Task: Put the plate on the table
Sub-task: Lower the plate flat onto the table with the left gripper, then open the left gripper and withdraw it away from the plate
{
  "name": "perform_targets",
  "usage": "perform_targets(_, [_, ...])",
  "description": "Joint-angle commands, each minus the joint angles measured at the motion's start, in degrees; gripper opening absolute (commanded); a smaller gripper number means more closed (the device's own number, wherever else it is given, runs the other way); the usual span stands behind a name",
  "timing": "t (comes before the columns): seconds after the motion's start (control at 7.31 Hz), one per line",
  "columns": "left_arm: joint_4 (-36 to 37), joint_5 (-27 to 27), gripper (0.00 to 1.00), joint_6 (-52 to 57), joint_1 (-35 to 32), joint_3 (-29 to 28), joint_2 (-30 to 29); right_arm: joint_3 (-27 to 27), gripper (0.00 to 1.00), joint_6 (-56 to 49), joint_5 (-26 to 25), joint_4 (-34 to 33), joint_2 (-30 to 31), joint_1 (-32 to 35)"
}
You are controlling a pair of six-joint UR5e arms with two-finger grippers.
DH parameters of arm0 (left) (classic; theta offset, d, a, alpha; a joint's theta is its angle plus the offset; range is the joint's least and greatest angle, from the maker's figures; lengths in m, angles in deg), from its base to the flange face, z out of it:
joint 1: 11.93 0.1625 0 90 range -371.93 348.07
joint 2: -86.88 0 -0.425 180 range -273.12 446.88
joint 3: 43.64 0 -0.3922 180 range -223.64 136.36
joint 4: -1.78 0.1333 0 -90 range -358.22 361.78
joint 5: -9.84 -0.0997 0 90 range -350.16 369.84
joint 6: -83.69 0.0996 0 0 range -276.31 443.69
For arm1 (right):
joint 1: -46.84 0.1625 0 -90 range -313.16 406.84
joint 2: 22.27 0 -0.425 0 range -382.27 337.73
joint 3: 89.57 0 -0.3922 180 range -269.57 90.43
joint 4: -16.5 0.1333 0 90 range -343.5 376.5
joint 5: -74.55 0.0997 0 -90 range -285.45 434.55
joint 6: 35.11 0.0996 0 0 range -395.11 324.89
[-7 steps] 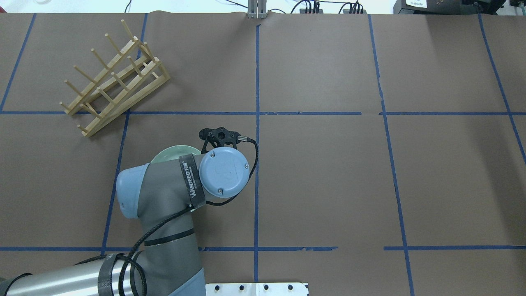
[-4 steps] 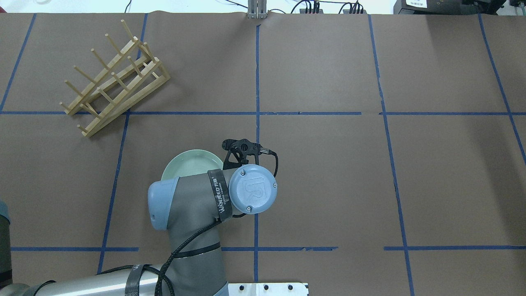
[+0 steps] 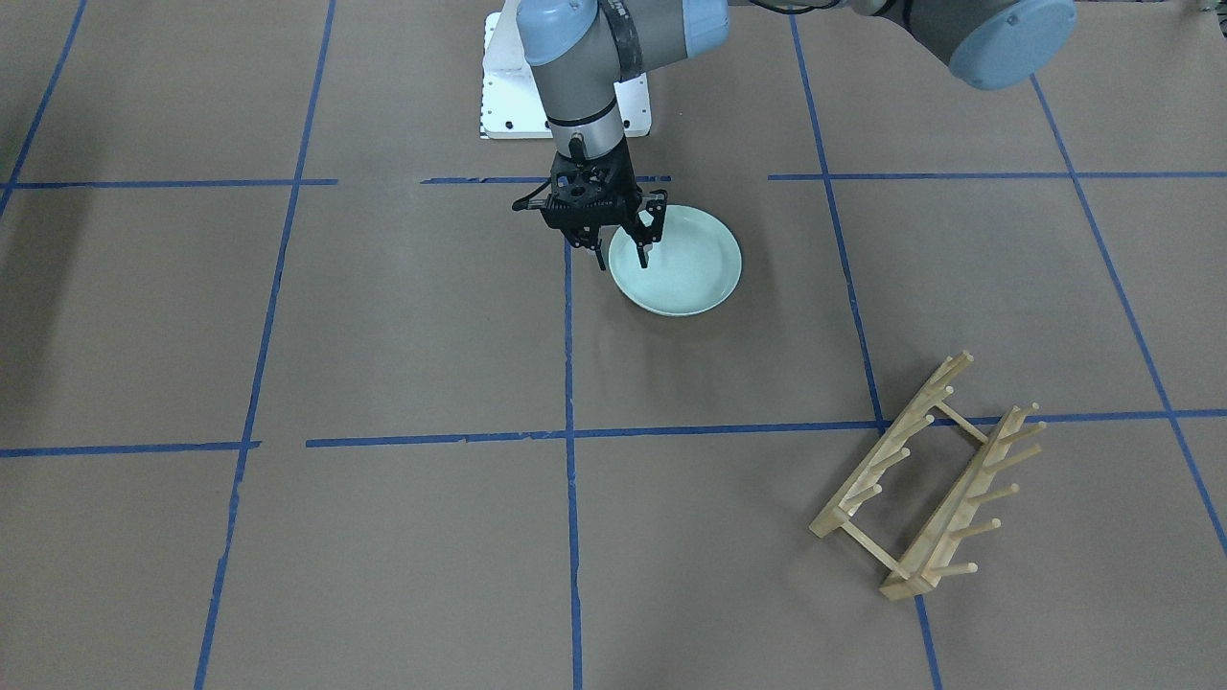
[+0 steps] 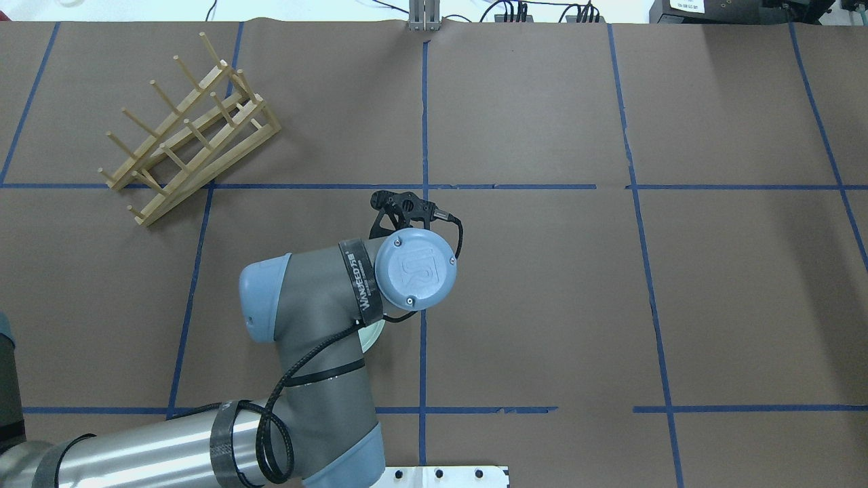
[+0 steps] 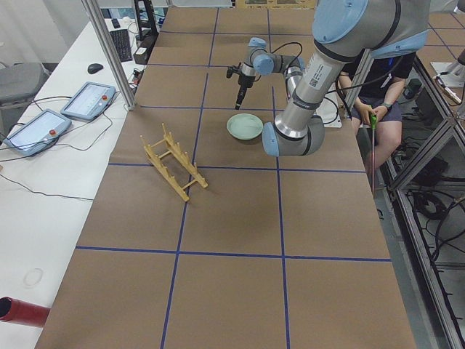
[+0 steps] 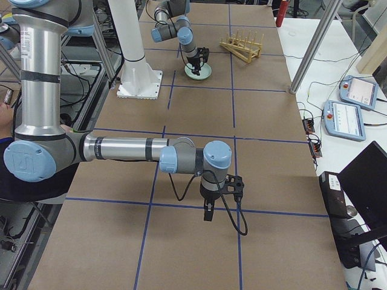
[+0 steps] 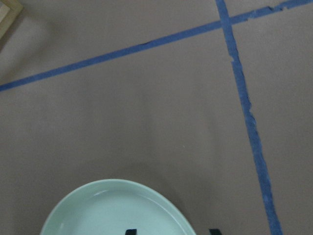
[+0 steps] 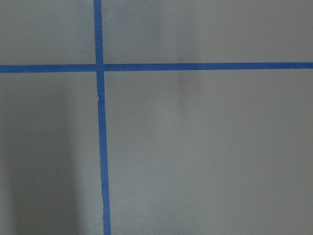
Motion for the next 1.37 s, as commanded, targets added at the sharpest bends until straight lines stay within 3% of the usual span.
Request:
perform_targets(0.0, [-1.2,0.5,1.0,1.7,-3.9,5.2,2.0,0.0,1.0,0.0,0.0,0.0,0.0,0.0])
perform_targets(0.27, [-6.4,4.1,1.0,6.8,-10.2,9.4,7.1,0.0,1.0,0.0,0.0,0.0,0.0,0.0])
perform_targets(0.55, [-10.4,17.6,1.0,16.8,-21.8,9.5,11.1,0.0,1.0,0.0,0.0,0.0,0.0,0.0])
perform_targets(0.82, [-10.4,27.9,1.0,35.1,-36.5,10.3,16.6,0.0,1.0,0.0,0.0,0.0,0.0,0.0])
perform_targets(1.23, [-11.1,36.1,1.0,66.2,-57.2,8.9,29.7,0.0,1.0,0.0,0.0,0.0,0.0,0.0])
